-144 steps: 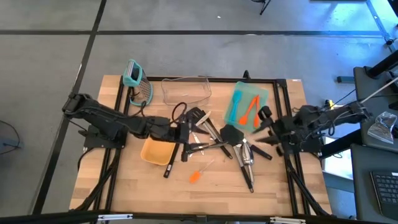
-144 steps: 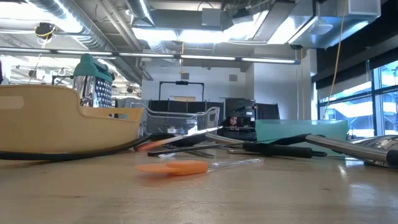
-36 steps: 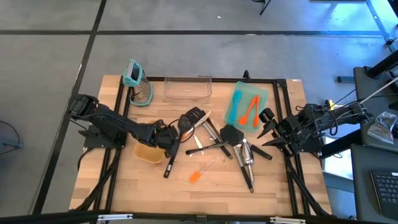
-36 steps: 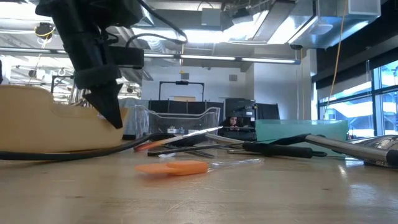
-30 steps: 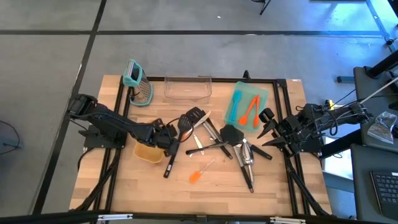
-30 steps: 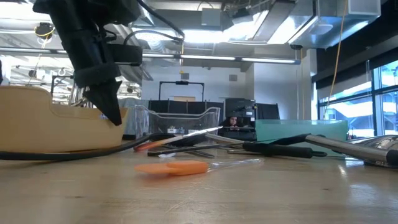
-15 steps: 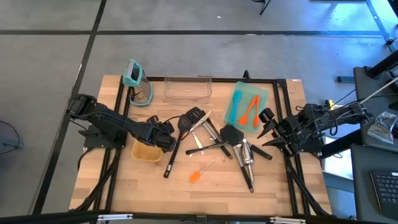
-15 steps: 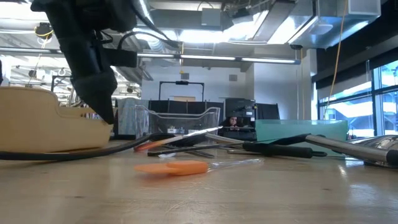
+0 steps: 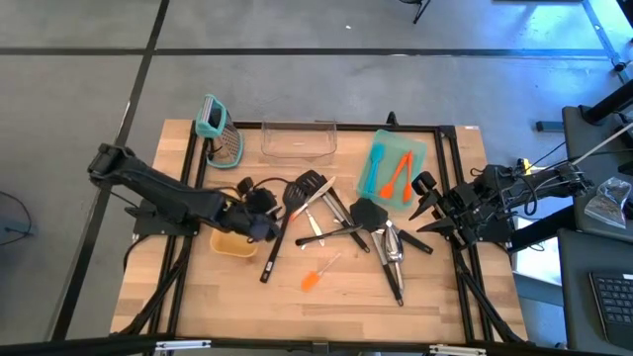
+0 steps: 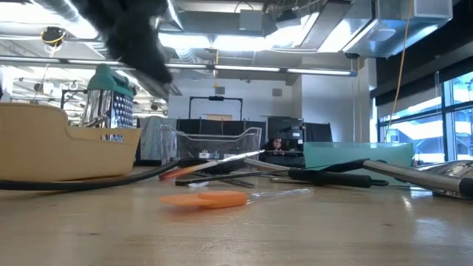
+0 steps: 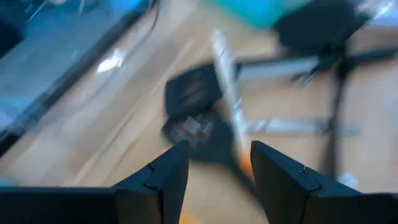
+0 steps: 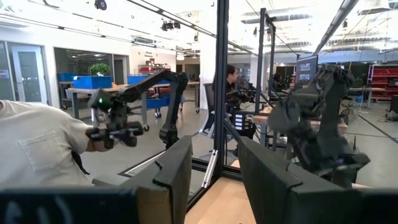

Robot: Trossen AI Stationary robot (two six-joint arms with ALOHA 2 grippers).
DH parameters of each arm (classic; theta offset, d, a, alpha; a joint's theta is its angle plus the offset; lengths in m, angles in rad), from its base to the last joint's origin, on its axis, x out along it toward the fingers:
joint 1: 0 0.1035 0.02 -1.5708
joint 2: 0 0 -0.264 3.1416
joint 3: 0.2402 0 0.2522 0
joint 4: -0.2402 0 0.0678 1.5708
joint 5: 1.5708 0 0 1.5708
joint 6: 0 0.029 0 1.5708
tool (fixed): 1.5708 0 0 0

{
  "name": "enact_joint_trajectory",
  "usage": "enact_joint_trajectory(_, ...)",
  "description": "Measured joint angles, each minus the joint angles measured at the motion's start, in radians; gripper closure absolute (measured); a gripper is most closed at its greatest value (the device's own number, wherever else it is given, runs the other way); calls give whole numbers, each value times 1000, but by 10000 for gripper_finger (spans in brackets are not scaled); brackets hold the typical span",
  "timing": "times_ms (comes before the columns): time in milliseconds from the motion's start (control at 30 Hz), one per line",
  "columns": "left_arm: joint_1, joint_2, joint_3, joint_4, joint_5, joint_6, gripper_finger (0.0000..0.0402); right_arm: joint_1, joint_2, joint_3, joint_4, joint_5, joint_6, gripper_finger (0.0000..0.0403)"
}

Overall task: Pick & Place Kitchen Items
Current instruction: Put the orange table knife into the transparent bin

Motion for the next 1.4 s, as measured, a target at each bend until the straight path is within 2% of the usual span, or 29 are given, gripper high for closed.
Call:
enact_joint_trajectory(267,-8,-52,1,375,6,386,233,0,0,0,0,0,0,268)
enact_joint_trajectory(467,8,-39,1,536,10,545,233,0,0,0,0,0,0,268)
enact_joint_trajectory(567,47,-32,1,543,44,518,233,0,0,0,0,0,0,268)
enact_joint_trajectory(800,171,58,0,541,233,409,233,0,0,0,2,0,0,268)
enact_joint_trajectory(967,237,173,0,537,266,395,233,0,0,0,2,1,0,268)
enact_joint_trajectory(1067,275,227,0,535,333,377,233,0,0,0,2,7,0,268)
enact_joint_trajectory(1400,339,342,0,544,421,361,233,0,0,0,2,9,0,268)
